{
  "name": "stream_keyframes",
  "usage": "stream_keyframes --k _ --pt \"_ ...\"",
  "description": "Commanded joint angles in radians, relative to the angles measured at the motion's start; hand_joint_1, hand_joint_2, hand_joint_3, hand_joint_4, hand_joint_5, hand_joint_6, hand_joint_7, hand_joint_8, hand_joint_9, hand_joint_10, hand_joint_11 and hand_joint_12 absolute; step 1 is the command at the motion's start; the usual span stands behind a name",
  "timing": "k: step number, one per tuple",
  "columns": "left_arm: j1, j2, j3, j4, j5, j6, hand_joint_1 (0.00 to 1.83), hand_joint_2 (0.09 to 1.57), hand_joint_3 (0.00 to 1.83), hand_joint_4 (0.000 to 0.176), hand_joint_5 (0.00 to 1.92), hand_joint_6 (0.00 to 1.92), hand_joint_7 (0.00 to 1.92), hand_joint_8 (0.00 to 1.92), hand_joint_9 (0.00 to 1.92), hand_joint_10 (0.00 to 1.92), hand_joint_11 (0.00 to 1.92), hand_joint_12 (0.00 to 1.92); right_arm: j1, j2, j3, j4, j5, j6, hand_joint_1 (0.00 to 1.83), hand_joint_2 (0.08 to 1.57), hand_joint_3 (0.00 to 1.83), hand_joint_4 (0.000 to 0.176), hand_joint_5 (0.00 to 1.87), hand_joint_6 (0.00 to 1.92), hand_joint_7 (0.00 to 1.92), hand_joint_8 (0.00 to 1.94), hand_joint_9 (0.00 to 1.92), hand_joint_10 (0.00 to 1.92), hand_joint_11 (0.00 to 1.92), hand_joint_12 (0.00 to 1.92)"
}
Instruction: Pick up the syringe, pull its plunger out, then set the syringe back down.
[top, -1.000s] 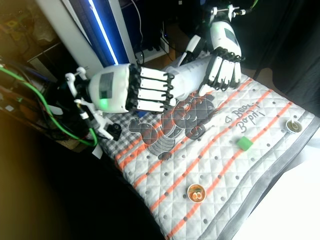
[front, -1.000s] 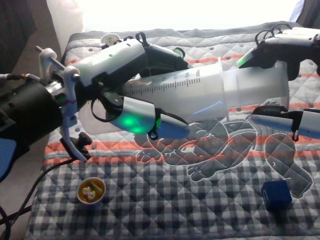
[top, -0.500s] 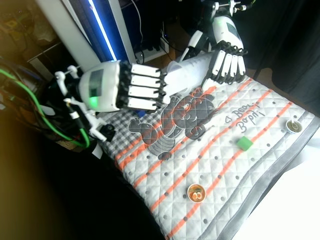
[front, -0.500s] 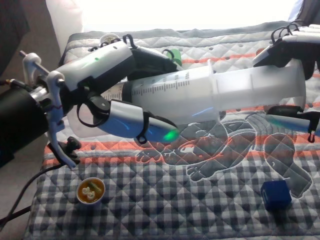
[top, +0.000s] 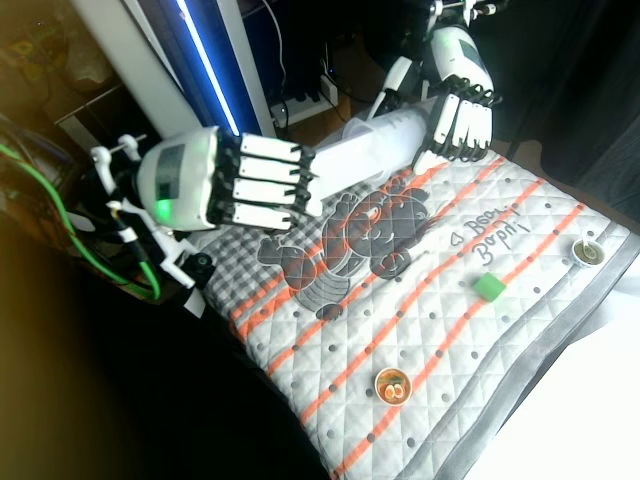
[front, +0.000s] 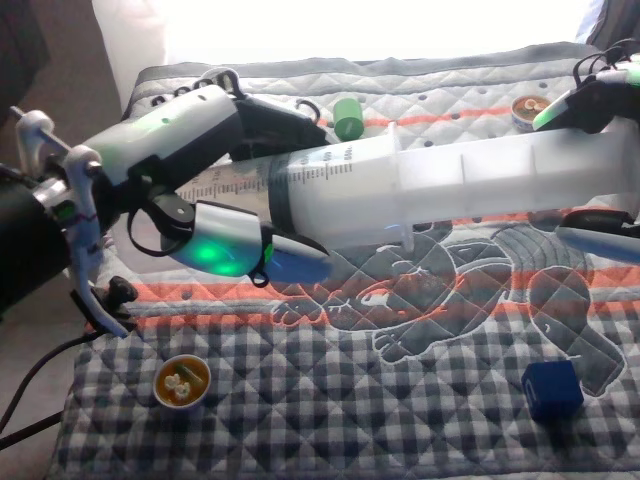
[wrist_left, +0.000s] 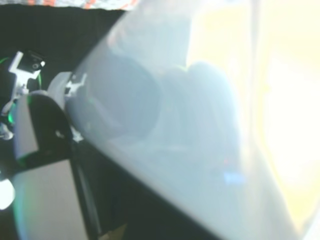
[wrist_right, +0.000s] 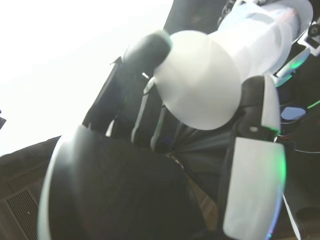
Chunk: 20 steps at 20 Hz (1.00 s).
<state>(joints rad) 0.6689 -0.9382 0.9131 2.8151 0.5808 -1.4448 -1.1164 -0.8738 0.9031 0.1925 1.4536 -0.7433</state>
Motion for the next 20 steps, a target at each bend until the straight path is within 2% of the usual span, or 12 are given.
stream_keyframes --k 1,2,5,6,9,11,12,15,16,18,20 --pt "-0.002 0.022 0.007 -0.043 0.16 -0.018 1.2 1.22 0.0 0.0 0.92 1.17 0.63 1.45 0.35 1.44 0.07 1.92 -0.001 0.017 0.007 0.072 0.145 -0.016 1.23 1.15 0.0 0.0 0.89 0.99 0.97 1.22 0.87 1.32 0.74 1.71" --pt "-0.001 0.026 0.005 -0.044 0.162 -0.018 1.2 1.23 0.0 0.0 0.9 1.21 0.63 1.43 0.33 1.43 0.14 1.92 -0.004 0.018 0.007 0.076 0.148 -0.016 1.23 1.15 0.0 0.0 0.88 1.01 0.96 1.23 0.87 1.32 0.76 1.7" --pt "0.009 0.038 0.0 -0.055 0.169 -0.018 1.2 1.23 0.0 0.0 0.9 1.22 0.63 1.42 0.32 1.41 0.08 1.92 -0.011 0.019 0.007 0.085 0.155 -0.016 1.23 1.16 0.0 0.0 0.86 1.04 0.95 1.26 0.86 1.36 0.75 1.73" --pt "0.014 0.044 -0.003 -0.059 0.172 -0.018 1.2 1.23 0.0 0.0 0.92 1.16 0.6 1.48 0.29 1.47 0.08 1.92 -0.012 0.019 0.007 0.086 0.156 -0.016 1.25 1.14 0.0 0.0 0.9 0.97 0.99 1.22 0.91 1.38 0.8 1.73" --pt "0.018 0.051 -0.005 -0.063 0.173 -0.018 1.19 1.23 0.0 0.0 0.91 1.16 0.59 1.51 0.29 1.52 0.03 1.92 -0.013 0.019 0.007 0.089 0.156 -0.016 1.25 1.14 0.0 0.0 0.91 0.95 1.0 1.2 0.92 1.37 0.81 1.72" --pt "0.022 0.055 -0.006 -0.068 0.175 -0.017 1.2 1.22 0.0 0.0 0.93 1.12 0.6 1.5 0.3 1.51 0.02 1.92 -0.013 0.019 0.007 0.09 0.157 -0.016 1.24 1.15 0.0 0.0 0.88 0.99 0.96 1.28 0.88 1.44 0.78 1.79" --pt "0.023 0.056 -0.007 -0.069 0.177 -0.017 1.2 1.22 0.0 0.0 0.92 1.15 0.61 1.47 0.31 1.42 0.07 1.92 -0.013 0.019 0.007 0.09 0.157 -0.016 1.24 1.16 0.0 0.0 0.87 1.0 0.95 1.29 0.86 1.46 0.76 1.8" --pt "0.024 0.056 -0.007 -0.07 0.177 -0.017 1.2 1.23 0.0 0.0 0.93 1.13 0.6 1.49 0.3 1.43 0.07 1.92 -0.013 0.019 0.007 0.09 0.157 -0.016 1.24 1.15 0.0 0.0 0.89 0.99 0.96 1.26 0.87 1.46 0.76 1.8" --pt "0.024 0.056 -0.007 -0.07 0.177 -0.017 1.2 1.22 0.0 0.0 0.95 1.06 0.6 1.53 0.34 1.5 0.16 1.92 -0.014 0.019 0.007 0.09 0.157 -0.016 1.24 1.15 0.0 0.0 0.89 0.98 0.95 1.28 0.88 1.48 0.8 1.81" --pt "0.023 0.056 -0.007 -0.069 0.177 -0.017 1.2 1.22 0.0 0.0 0.95 1.05 0.6 1.53 0.36 1.53 0.2 1.92 -0.014 0.019 0.007 0.09 0.157 -0.016 1.23 1.15 0.0 0.0 0.89 1.01 0.97 1.23 0.88 1.41 0.79 1.76" --pt "0.023 0.055 -0.007 -0.069 0.177 -0.017 1.2 1.22 0.0 0.0 0.95 1.05 0.6 1.53 0.36 1.54 0.16 1.92 -0.014 0.019 0.007 0.09 0.157 -0.016 1.22 1.15 0.0 0.0 0.89 1.02 0.96 1.21 0.85 1.34 0.75 1.73"
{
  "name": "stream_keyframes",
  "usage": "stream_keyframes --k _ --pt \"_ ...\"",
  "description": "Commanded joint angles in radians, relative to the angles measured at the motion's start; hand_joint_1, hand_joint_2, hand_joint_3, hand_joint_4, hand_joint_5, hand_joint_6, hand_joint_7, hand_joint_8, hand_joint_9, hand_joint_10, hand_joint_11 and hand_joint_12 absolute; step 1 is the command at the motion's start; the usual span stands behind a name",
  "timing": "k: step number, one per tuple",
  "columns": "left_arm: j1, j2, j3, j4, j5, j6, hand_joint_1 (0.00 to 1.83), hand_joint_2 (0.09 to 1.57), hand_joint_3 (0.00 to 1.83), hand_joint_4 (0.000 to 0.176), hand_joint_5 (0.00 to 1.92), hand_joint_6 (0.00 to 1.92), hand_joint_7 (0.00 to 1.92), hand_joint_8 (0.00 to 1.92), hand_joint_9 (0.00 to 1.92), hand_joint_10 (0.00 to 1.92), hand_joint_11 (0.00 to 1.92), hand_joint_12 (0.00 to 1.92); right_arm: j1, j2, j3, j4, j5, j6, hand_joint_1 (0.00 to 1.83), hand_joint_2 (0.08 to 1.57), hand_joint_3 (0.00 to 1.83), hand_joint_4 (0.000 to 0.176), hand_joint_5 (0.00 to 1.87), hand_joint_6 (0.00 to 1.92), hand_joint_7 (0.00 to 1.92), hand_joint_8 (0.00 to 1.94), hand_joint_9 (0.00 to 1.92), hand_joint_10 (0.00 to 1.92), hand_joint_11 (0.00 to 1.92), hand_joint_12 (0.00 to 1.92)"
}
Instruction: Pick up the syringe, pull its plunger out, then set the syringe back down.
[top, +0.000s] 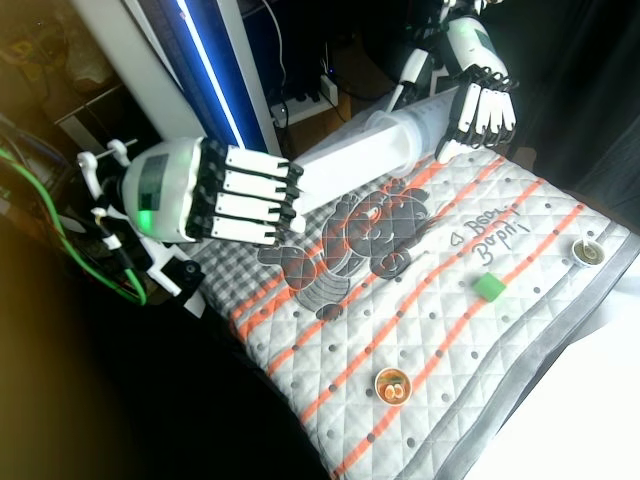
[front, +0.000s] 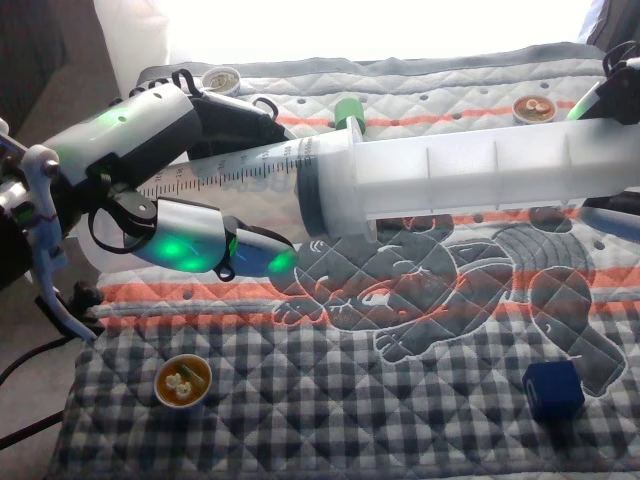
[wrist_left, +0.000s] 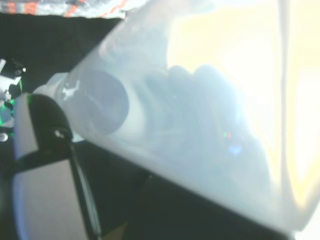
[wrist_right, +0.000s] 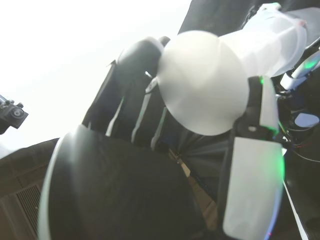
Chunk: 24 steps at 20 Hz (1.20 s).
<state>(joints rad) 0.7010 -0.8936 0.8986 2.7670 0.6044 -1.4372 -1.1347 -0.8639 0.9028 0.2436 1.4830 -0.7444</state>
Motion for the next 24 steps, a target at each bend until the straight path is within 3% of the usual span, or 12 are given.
stream_keyframes --k 1,3,5,8,14,15,16,17,19,21,22,24 --pt "-0.009 0.011 0.008 -0.02 0.153 -0.024 1.2 1.22 0.0 0.0 0.95 1.03 0.6 1.55 0.36 1.55 0.13 1.92 0.004 0.009 0.008 0.039 0.128 -0.015 1.22 1.15 0.0 0.0 0.87 1.05 0.96 1.21 0.85 1.32 0.74 1.72" --pt "-0.009 0.009 0.008 -0.019 0.152 -0.024 1.2 1.23 0.0 0.0 0.94 1.04 0.59 1.58 0.35 1.58 0.18 1.92 0.004 0.009 0.007 0.039 0.128 -0.015 1.22 1.19 0.0 0.0 0.74 1.26 0.9 1.22 0.73 1.08 0.57 1.44" --pt "-0.01 0.006 0.01 -0.019 0.148 -0.024 1.2 1.23 0.0 0.0 0.92 1.11 0.58 1.55 0.33 1.59 0.19 1.92 0.004 0.009 0.007 0.038 0.13 -0.015 1.26 0.97 0.0 0.0 0.62 0.42 0.72 0.42 0.65 0.57 0.39 1.18" --pt "-0.01 -0.003 0.013 -0.016 0.139 -0.024 1.19 1.23 0.0 0.0 0.92 1.13 0.59 1.53 0.31 1.56 0.12 1.92 0.004 0.009 0.006 0.035 0.135 -0.015 1.22 0.88 0.0 0.0 0.69 0.08 0.79 0.05 0.7 0.21 0.24 1.17" --pt "-0.047 -0.063 0.047 0.027 0.064 -0.024 1.19 1.24 0.0 0.0 0.91 1.14 0.56 1.54 0.3 1.51 0.11 1.92 0.004 0.009 0.001 0.028 0.159 -0.015 0.95 0.8 0.0 0.0 0.14 0.0 0.06 0.0 0.04 0.0 0.0 1.07" --pt "-0.06 -0.086 0.064 0.036 0.036 -0.024 1.2 1.23 0.0 0.0 0.94 1.07 0.59 1.54 0.34 1.55 0.14 1.92 0.004 0.009 0.001 0.028 0.164 -0.015 0.85 0.85 0.02 0.0 0.06 0.0 0.01 0.0 0.01 0.0 0.0 1.05" --pt "-0.074 -0.114 0.087 0.043 0.004 -0.024 1.2 1.22 0.0 0.0 0.95 1.06 0.61 1.52 0.32 1.54 0.11 1.92 0.004 0.009 0.001 0.028 0.166 -0.015 0.69 0.84 0.02 0.034 0.03 0.0 0.01 0.0 0.0 0.0 0.0 1.11" --pt "-0.082 -0.136 0.106 0.047 -0.024 -0.024 1.22 1.19 0.0 0.0 1.0 0.96 0.68 1.47 0.34 1.54 0.09 1.92 0.004 0.009 0.001 0.028 0.167 -0.015 0.57 0.88 0.03 0.022 0.01 0.0 0.0 0.0 0.0 0.0 0.0 1.13" --pt "-0.099 -0.182 0.147 0.058 -0.095 -0.024 1.23 1.17 0.0 0.0 1.03 0.95 0.71 1.37 0.39 1.41 0.1 1.92 0.004 0.009 0.002 0.028 0.167 -0.015 0.59 0.95 0.03 0.043 0.0 0.0 0.0 0.0 0.0 0.0 0.0 0.95" --pt "-0.111 -0.222 0.183 0.073 -0.158 -0.024 1.22 1.18 0.0 0.0 1.0 1.03 0.71 1.3 0.42 1.31 0.11 1.85 0.004 0.009 0.004 0.028 0.168 -0.015 0.65 0.91 0.01 0.015 0.0 0.0 0.0 0.0 0.0 0.0 0.0 0.64" --pt "-0.114 -0.237 0.197 0.078 -0.179 -0.024 1.21 1.19 0.0 0.0 0.97 1.09 0.67 1.34 0.39 1.31 0.08 1.83 0.004 0.009 0.004 0.028 0.168 -0.015 0.63 0.86 0.0 0.04 0.05 0.01 0.03 0.0 0.02 0.01 0.0 0.66" --pt "-0.115 -0.261 0.221 0.081 -0.228 -0.024 1.21 1.21 0.0 0.0 0.96 1.08 0.64 1.41 0.35 1.35 0.06 1.85 0.004 0.009 0.005 0.028 0.168 -0.015 0.72 0.86 0.0 0.033 0.07 0.0 0.02 0.0 0.02 0.0 0.0 0.59"
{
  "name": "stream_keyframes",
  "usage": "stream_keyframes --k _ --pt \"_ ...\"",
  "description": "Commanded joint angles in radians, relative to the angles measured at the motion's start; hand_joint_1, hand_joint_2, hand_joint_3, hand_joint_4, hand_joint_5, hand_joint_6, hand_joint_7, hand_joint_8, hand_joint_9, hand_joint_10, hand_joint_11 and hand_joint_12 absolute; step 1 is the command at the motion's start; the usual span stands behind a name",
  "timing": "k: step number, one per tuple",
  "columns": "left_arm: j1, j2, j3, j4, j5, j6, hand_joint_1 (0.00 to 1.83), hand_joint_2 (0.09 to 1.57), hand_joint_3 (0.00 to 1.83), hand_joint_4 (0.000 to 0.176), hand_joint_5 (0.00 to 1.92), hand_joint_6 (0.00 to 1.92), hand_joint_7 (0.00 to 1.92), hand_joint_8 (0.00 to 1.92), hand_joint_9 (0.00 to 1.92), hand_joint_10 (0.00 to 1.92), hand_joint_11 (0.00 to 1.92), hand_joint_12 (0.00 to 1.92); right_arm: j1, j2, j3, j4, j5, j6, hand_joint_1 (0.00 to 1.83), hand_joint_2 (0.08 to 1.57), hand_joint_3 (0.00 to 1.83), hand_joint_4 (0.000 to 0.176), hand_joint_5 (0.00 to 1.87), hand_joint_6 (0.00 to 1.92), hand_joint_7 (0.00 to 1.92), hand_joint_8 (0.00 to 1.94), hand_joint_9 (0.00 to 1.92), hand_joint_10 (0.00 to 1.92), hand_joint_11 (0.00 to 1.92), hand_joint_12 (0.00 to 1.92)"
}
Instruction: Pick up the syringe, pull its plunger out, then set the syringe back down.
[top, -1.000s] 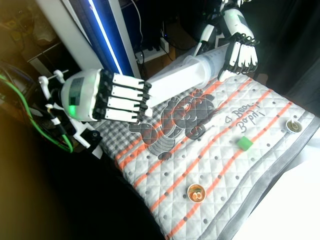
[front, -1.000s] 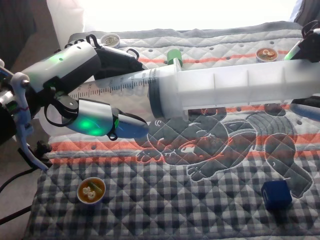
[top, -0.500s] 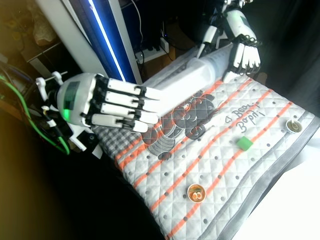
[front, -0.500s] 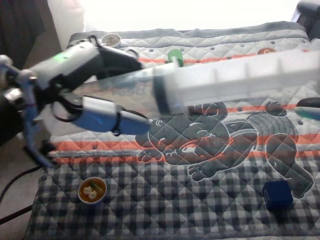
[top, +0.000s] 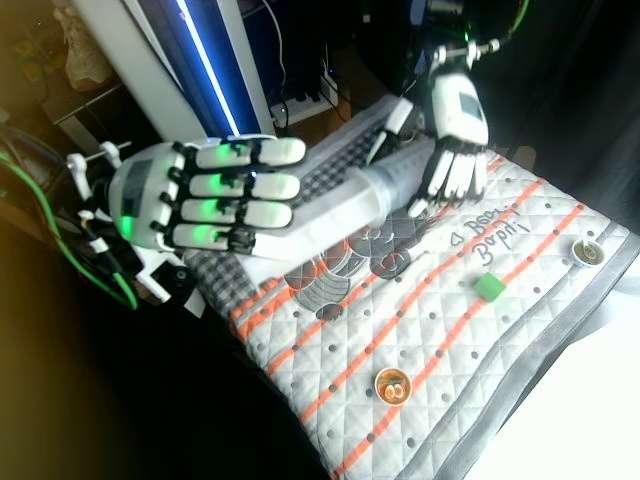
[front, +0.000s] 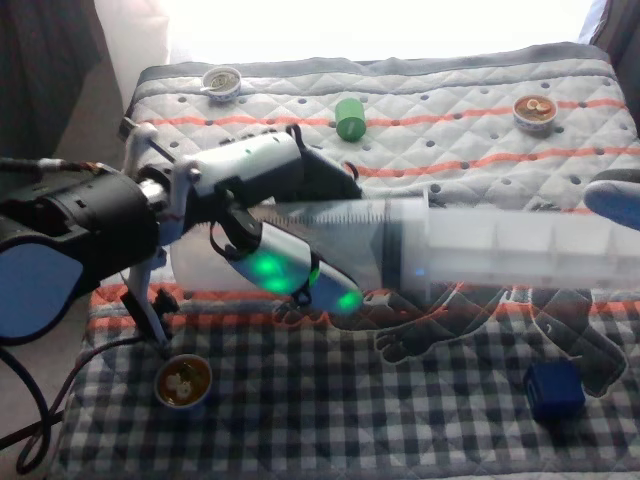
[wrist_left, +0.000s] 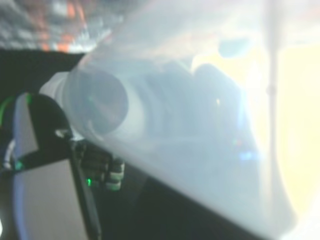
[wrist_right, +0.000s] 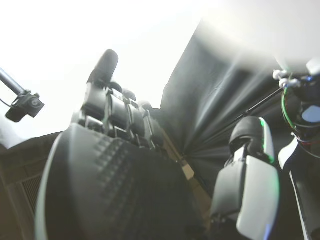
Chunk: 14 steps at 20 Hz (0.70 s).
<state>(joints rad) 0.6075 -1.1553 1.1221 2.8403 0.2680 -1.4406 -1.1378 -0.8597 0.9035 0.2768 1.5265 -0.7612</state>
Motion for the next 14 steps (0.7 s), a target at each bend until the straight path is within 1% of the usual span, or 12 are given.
stream_keyframes --k 1,2,3,4,5,6,8,9,10,12,13,14 --pt "-0.02 -0.002 0.001 0.009 0.098 -0.021 1.21 1.2 0.0 0.0 0.96 1.05 0.64 1.45 0.36 1.36 0.05 1.82 0.007 0.005 0.004 -0.005 0.125 0.002 0.76 0.86 0.0 0.029 0.08 0.01 0.01 0.0 0.02 0.0 0.0 0.58" --pt "-0.018 -0.003 0.003 0.007 0.09 -0.021 1.2 1.21 0.0 0.0 0.92 1.12 0.64 1.44 0.35 1.29 0.02 1.76 0.007 0.005 0.004 -0.005 0.125 0.002 0.79 0.86 0.0 0.037 0.12 0.01 0.04 0.0 0.05 0.01 0.0 0.66" --pt "-0.017 -0.003 0.006 0.003 0.086 -0.021 1.14 1.19 0.0 0.0 0.85 1.18 0.54 1.0 0.32 1.18 0.0 1.67 0.007 0.005 0.004 -0.005 0.125 0.002 0.83 0.85 0.0 0.031 0.14 0.02 0.06 0.01 0.06 0.02 0.0 0.68" --pt "-0.016 -0.004 0.011 -0.001 0.081 -0.021 1.11 1.19 0.0 0.0 0.82 1.22 0.53 0.71 0.29 1.04 0.0 1.58 0.007 0.005 0.004 -0.005 0.126 0.002 0.84 0.85 0.0 0.013 0.14 0.01 0.06 0.01 0.06 0.01 0.0 0.69" --pt "-0.016 -0.005 0.014 -0.006 0.08 -0.02 1.1 1.1 0.0 0.0 0.66 0.6 0.49 0.39 0.24 0.77 0.0 1.41 0.007 0.005 0.004 -0.005 0.126 0.002 0.84 0.84 0.0 0.014 0.15 0.01 0.08 0.01 0.06 0.01 0.0 0.64" --pt "-0.015 -0.006 0.017 -0.011 0.08 -0.02 1.04 1.08 0.0 0.0 0.6 0.28 0.39 0.15 0.16 0.53 0.0 1.26 0.007 0.005 0.004 -0.005 0.127 0.002 0.84 0.83 0.0 0.015 0.17 0.01 0.1 0.01 0.09 0.02 0.0 0.69" --pt "-0.009 -0.005 0.018 -0.029 0.094 -0.02 0.93 1.05 0.0 0.008 0.43 0.03 0.2 0.01 0.06 0.27 0.0 1.12 0.007 0.005 0.003 -0.005 0.129 0.002 0.81 0.85 0.0 0.004 0.17 0.0 0.11 0.01 0.1 0.02 0.0 0.71" --pt "-0.007 -0.003 0.016 -0.035 0.102 -0.02 0.91 1.04 0.0 0.032 0.35 0.01 0.12 0.0 0.03 0.16 0.0 1.04 0.007 0.005 0.003 -0.005 0.129 0.002 0.8 0.85 0.0 0.0 0.16 0.0 0.1 0.0 0.1 0.02 0.0 0.72" --pt "0.003 0.009 0.006 -0.052 0.132 -0.02 0.88 1.02 0.0 0.074 0.24 0.0 0.06 0.0 0.02 0.07 0.0 0.89 0.007 0.005 0.002 -0.005 0.13 0.002 0.78 0.84 0.0 0.0 0.16 0.0 0.1 0.0 0.11 0.02 0.0 0.76" --pt "0.018 0.037 -0.023 -0.075 0.187 -0.02 0.9 0.98 0.0 0.038 0.24 0.01 0.14 0.01 0.15 0.08 0.0 1.09 0.007 0.005 0.002 -0.005 0.134 0.002 0.79 0.82 0.0 0.018 0.18 0.01 0.11 0.0 0.13 0.02 0.0 0.8" --pt "0.031 0.067 -0.054 -0.086 0.242 -0.02 0.89 1.01 0.0 0.037 0.26 0.01 0.19 0.02 0.22 0.1 0.0 1.28 0.007 0.005 0.001 -0.005 0.138 0.002 0.79 0.82 0.0 0.021 0.2 0.01 0.12 0.01 0.14 0.02 0.0 0.81" --pt "0.04 0.088 -0.078 -0.09 0.285 -0.02 0.9 1.02 0.0 0.0 0.32 0.02 0.32 0.02 0.31 0.22 0.0 1.48 0.007 0.005 0.0 -0.005 0.14 0.002 0.82 0.8 0.0 0.04 0.24 0.01 0.15 0.01 0.17 0.02 0.0 0.84"
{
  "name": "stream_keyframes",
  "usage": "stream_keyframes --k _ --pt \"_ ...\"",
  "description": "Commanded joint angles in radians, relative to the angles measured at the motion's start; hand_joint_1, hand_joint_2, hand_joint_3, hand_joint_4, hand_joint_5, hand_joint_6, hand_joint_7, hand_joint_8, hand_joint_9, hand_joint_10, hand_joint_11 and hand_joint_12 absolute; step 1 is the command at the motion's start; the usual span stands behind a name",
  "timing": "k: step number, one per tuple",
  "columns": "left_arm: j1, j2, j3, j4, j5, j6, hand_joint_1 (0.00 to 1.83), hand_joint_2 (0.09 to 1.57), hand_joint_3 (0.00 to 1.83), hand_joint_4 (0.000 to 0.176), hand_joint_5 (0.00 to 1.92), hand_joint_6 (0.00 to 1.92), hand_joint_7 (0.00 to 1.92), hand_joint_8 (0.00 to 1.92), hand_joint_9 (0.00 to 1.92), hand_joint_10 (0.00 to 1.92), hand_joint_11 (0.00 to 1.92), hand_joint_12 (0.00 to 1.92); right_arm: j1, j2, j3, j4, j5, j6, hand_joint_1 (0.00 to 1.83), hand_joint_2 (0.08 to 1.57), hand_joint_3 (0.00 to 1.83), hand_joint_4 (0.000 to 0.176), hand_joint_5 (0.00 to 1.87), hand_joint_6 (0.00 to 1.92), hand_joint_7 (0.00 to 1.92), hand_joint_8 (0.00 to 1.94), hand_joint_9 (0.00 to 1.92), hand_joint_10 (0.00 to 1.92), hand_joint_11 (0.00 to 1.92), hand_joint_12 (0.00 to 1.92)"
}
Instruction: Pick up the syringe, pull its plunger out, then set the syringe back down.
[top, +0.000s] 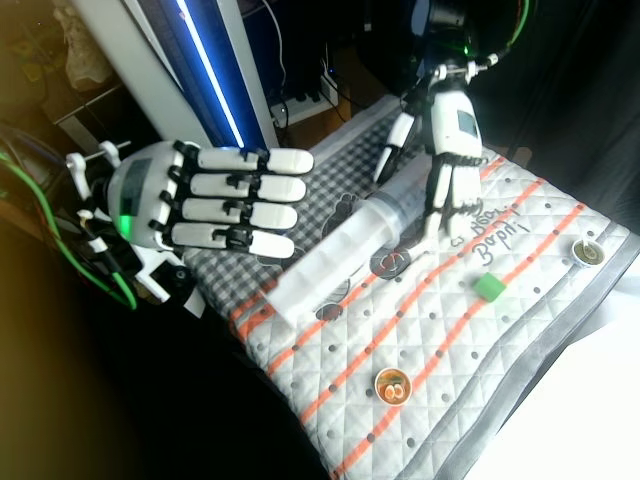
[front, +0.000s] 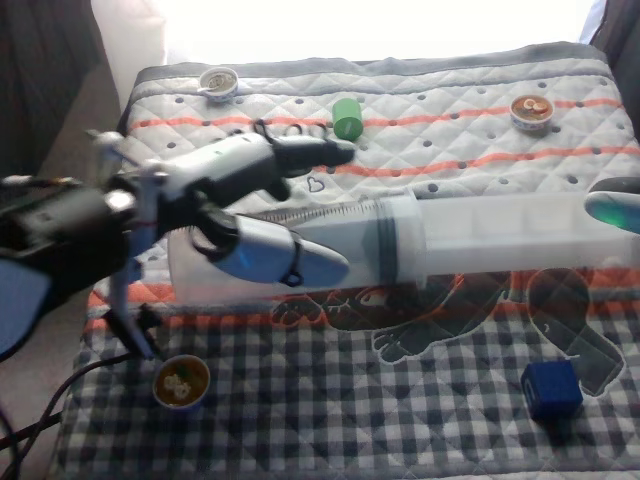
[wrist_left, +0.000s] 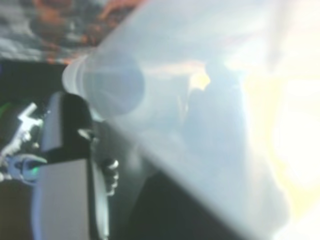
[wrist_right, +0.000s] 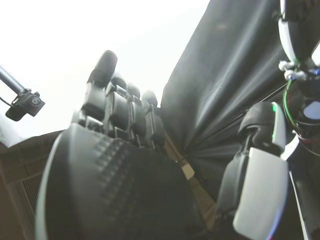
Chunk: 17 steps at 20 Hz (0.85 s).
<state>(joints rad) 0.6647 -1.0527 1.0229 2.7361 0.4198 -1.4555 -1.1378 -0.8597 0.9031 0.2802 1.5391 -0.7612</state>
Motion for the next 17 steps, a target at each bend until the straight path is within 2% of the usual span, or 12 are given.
stream_keyframes --k 1,2,5,6,7,8,9,11,12,14,15,17 --pt "-0.004 0.022 -0.022 0.016 0.212 -0.013 0.9 1.03 0.0 0.0 0.35 0.01 0.38 0.01 0.29 0.38 0.0 1.57 0.006 0.005 -0.002 -0.008 0.134 0.002 0.82 0.81 0.0 0.036 0.23 0.01 0.16 0.01 0.18 0.03 0.0 0.84" --pt "0.01 0.057 -0.059 0.039 0.301 -0.061 0.96 1.03 0.0 0.0 0.38 0.02 0.39 0.0 0.25 0.4 0.0 1.49 0.004 0.005 -0.004 -0.007 0.141 0.002 0.81 0.84 0.01 0.035 0.24 0.01 0.18 0.01 0.2 0.02 0.0 0.82" --pt "0.047 0.129 -0.097 0.114 0.514 -0.268 0.81 1.11 0.0 0.0 0.3 0.0 0.36 0.0 0.21 0.45 0.0 1.49 0.001 0.005 -0.006 -0.005 0.162 0.002 0.84 0.86 0.01 0.024 0.27 0.01 0.21 0.01 0.21 0.02 0.0 0.77" --pt "0.051 0.136 -0.102 0.119 0.547 -0.288 0.81 1.14 0.0 0.025 0.32 0.0 0.31 0.0 0.25 0.38 0.0 1.53 0.001 0.005 -0.007 -0.005 0.164 0.002 0.81 0.89 0.02 0.022 0.26 0.01 0.22 0.01 0.21 0.01 0.0 0.76" --pt "0.062 0.161 -0.123 0.131 0.637 -0.318 0.74 1.16 0.0 0.028 0.3 0.0 0.33 0.0 0.33 0.25 0.02 1.48 0.001 0.005 -0.008 -0.005 0.175 0.002 0.8 0.9 0.02 0.02 0.26 0.0 0.22 0.01 0.21 0.01 0.0 0.76" --pt "0.065 0.174 -0.137 0.138 0.691 -0.319 0.81 1.15 0.0 0.005 0.32 0.0 0.41 0.01 0.4 0.16 0.0 1.42 0.001 0.006 -0.009 -0.005 0.187 -0.001 0.78 0.9 0.01 0.042 0.29 0.01 0.27 0.02 0.25 0.02 0.0 0.84" --pt "0.065 0.184 -0.149 0.146 0.73 -0.319 0.83 1.13 0.0 0.0 0.39 0.01 0.51 0.01 0.52 0.12 0.09 1.35 0.001 0.006 -0.012 -0.005 0.198 -0.008 0.78 0.9 0.01 0.045 0.31 0.01 0.29 0.02 0.27 0.03 0.0 0.86" --pt "0.065 0.201 -0.173 0.164 0.818 -0.312 0.86 1.17 0.0 0.0 0.43 0.01 0.56 0.01 0.63 0.09 0.31 1.22 0.001 0.019 -0.029 -0.005 0.223 -0.048 0.75 0.94 0.01 0.031 0.26 0.0 0.3 0.01 0.3 0.02 0.0 0.88" --pt "0.065 0.215 -0.194 0.167 0.871 -0.282 0.89 1.24 0.01 0.0 0.4 0.0 0.57 0.01 0.66 0.08 0.29 1.23 0.012 0.032 -0.041 -0.008 0.223 -0.085 0.72 0.97 0.01 0.067 0.21 0.0 0.3 0.0 0.31 0.02 0.0 0.86" --pt "0.072 0.24 -0.225 0.175 0.952 -0.242 0.83 1.26 0.0 0.0 0.35 0.0 0.57 0.0 0.69 0.06 0.34 1.21 0.035 0.082 -0.058 -0.013 0.223 -0.135 0.78 1.02 0.01 0.093 0.17 0.01 0.27 0.0 0.28 0.01 0.0 0.69" --pt "0.073 0.248 -0.23 0.182 0.98 -0.241 0.78 1.27 0.01 0.0 0.34 0.0 0.53 0.0 0.68 0.05 0.34 1.2 0.046 0.09 -0.064 -0.015 0.223 -0.155 0.79 1.03 0.01 0.088 0.22 0.03 0.3 0.01 0.31 0.02 0.0 0.75" --pt "0.077 0.257 -0.238 0.195 1.039 -0.239 0.66 1.29 0.0 0.0 0.32 0.0 0.49 0.0 0.71 0.03 0.39 1.2 0.064 0.103 -0.07 -0.021 0.223 -0.186 0.52 1.08 0.02 0.07 0.25 0.02 0.3 0.0 0.34 0.02 0.0 0.85"
